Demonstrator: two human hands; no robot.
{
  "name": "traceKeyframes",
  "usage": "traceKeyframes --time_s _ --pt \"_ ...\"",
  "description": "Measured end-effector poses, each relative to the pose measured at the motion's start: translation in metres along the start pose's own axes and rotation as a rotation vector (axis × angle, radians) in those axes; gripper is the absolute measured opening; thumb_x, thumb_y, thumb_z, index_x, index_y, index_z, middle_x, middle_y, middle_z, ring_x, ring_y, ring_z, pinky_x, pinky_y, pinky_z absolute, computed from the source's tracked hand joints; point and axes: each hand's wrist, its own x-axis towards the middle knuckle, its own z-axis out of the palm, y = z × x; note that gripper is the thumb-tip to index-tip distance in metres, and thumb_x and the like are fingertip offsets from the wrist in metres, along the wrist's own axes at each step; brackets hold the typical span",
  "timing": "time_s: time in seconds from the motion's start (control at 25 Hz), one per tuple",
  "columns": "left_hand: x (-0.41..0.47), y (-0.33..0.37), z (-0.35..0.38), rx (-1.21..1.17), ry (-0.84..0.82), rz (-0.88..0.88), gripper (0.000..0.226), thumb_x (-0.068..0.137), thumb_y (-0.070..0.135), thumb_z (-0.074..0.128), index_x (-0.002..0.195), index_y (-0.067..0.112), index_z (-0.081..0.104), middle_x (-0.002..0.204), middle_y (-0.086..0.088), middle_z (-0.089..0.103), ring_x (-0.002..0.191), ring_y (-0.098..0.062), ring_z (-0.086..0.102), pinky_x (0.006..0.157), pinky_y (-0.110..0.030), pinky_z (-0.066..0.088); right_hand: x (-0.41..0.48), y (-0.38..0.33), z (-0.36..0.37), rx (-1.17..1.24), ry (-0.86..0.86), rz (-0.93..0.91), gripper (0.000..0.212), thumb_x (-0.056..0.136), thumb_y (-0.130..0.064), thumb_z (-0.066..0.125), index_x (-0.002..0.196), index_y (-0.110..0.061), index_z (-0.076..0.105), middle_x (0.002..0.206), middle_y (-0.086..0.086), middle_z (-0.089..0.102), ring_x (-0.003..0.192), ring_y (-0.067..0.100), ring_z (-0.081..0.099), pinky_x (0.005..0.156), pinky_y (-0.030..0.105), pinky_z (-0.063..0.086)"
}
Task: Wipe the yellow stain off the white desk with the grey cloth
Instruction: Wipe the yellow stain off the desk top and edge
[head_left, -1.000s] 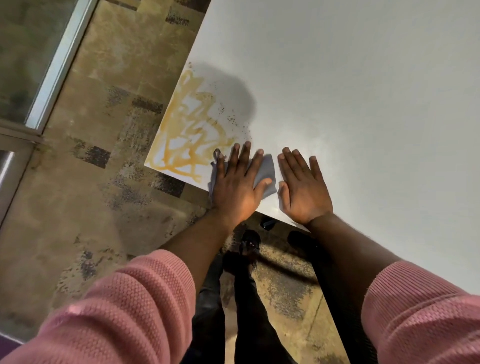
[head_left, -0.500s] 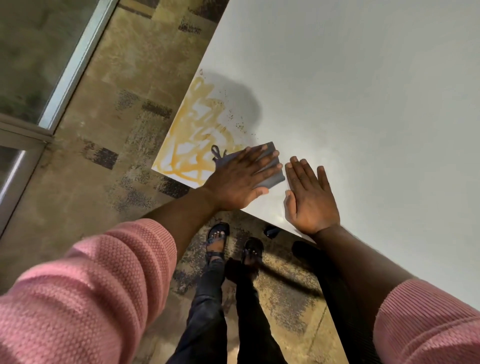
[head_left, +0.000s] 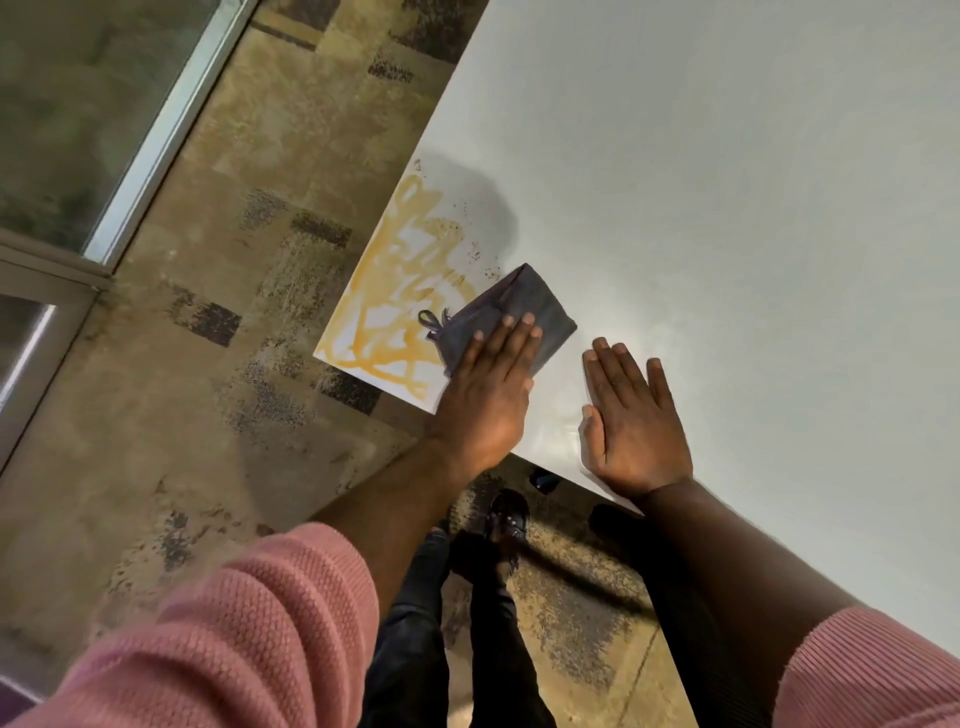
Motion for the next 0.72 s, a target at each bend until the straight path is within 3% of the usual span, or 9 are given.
traceKeyframes --time_s 0.08,0.16,0.24,0.4,0.52,0.72 --pt "-0.006 0.001 -0.002 -0.021 -0.026 -0.006 0.064 0.106 0.028 0.041 0.162 0.011 0.016 0.171 -0.007 0.010 0.158 -0.021 0.001 0.129 -0.043 0.002 -0.001 0.000 0.000 -0.004 0.008 -0.002 0.067 0.102 -0.034 0.033 0.164 -0.011 0.022 0.172 0.008 0.018 0.160 0.026 0.014 0.129 0.053 0.008" --pt "0.001 -0.006 -0.011 -0.063 -0.034 0.029 0.062 0.105 0.032 0.043 0.160 0.011 0.025 0.170 -0.008 0.019 0.158 -0.024 0.012 0.129 -0.045 0.011 -0.002 0.000 0.000 0.010 0.025 -0.011 0.066 0.102 -0.034 0.033 0.163 -0.010 0.025 0.172 0.009 0.021 0.160 0.027 0.016 0.129 0.054 0.009" --pt "0.017 -0.019 -0.019 -0.071 -0.007 0.144 0.058 0.105 0.033 0.046 0.157 0.010 0.034 0.167 -0.010 0.028 0.156 -0.026 0.021 0.128 -0.045 0.016 0.005 0.001 -0.003 0.025 0.043 -0.034 0.063 0.103 -0.033 0.033 0.162 -0.009 0.030 0.170 0.010 0.025 0.159 0.027 0.020 0.128 0.054 0.011" --pt "0.053 -0.037 -0.023 0.049 -0.071 0.361 0.061 0.106 0.036 0.037 0.160 0.012 0.026 0.169 -0.007 0.025 0.157 -0.025 0.016 0.128 -0.043 0.011 0.037 0.004 -0.008 0.028 0.033 -0.055 0.063 0.103 -0.032 0.032 0.160 -0.006 0.034 0.170 0.011 0.026 0.158 0.028 0.021 0.129 0.053 0.012" --pt "0.066 -0.036 -0.021 0.012 -0.046 0.272 0.060 0.105 0.034 0.037 0.160 0.013 0.027 0.168 -0.006 0.026 0.157 -0.024 0.017 0.128 -0.042 0.013 0.043 0.003 -0.006 0.044 0.035 -0.043 0.066 0.101 -0.032 0.032 0.161 -0.007 0.030 0.170 0.011 0.025 0.159 0.028 0.021 0.128 0.054 0.012" --pt "0.096 -0.045 -0.033 -0.020 0.081 -0.029 0.059 0.103 0.030 0.034 0.159 0.011 0.031 0.167 -0.008 0.030 0.156 -0.026 0.020 0.126 -0.045 0.020 0.043 0.002 -0.008 0.049 0.071 -0.055 0.065 0.099 -0.028 0.041 0.160 -0.006 0.034 0.169 0.011 0.029 0.157 0.030 0.025 0.128 0.054 0.015"
